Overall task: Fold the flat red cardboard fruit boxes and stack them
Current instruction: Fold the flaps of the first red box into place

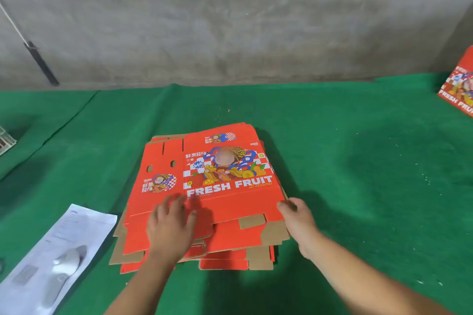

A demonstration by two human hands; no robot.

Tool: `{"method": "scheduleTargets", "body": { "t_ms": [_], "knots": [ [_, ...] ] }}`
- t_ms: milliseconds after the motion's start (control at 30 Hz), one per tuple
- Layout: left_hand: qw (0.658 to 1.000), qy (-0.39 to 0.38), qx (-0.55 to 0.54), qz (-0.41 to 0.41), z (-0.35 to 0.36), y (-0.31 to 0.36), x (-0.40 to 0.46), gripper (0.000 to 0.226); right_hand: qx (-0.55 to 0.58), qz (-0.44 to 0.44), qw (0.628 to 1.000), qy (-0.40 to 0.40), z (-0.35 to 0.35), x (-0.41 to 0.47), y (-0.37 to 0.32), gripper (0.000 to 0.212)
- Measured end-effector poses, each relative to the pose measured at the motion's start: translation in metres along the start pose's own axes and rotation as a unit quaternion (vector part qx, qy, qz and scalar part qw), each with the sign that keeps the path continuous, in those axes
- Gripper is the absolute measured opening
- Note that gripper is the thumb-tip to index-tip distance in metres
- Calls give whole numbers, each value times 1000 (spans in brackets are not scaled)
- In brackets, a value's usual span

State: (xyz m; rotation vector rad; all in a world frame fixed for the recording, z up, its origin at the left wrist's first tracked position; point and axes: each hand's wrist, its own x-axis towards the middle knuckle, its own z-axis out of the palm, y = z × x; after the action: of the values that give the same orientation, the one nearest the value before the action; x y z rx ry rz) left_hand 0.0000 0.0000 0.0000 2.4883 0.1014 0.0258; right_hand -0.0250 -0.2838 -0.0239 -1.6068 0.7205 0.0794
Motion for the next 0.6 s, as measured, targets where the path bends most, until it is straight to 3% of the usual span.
{"method": "scheduleTargets", "body": {
  "t_ms": [67, 133, 233, 333, 467, 600],
  "knots": [
    [986, -29, 112, -120, -4, -17, 13, 68, -32, 1, 999, 24, 5, 2, -3, 33],
    [978, -40, 125, -161, -3, -31, 20, 79, -63, 11, 998, 25, 7, 3, -3, 31],
    [981, -52, 132, -133, 6, -35, 24, 87, -162, 8, 985, 57, 12, -2, -4, 27],
    [977, -106, 179, -54, 9, -24, 23, 100, -197, -7, 978, 70, 13, -9, -6, 21],
    [964, -137, 225, 14, 16, -25, 12, 119, -27, -23, 997, 75, -7, -10, -7, 9],
    [959, -135, 229, 102, 19, -16, 16, 120, 157, 29, 981, 106, -46, -2, -6, 14]
  ]
}}
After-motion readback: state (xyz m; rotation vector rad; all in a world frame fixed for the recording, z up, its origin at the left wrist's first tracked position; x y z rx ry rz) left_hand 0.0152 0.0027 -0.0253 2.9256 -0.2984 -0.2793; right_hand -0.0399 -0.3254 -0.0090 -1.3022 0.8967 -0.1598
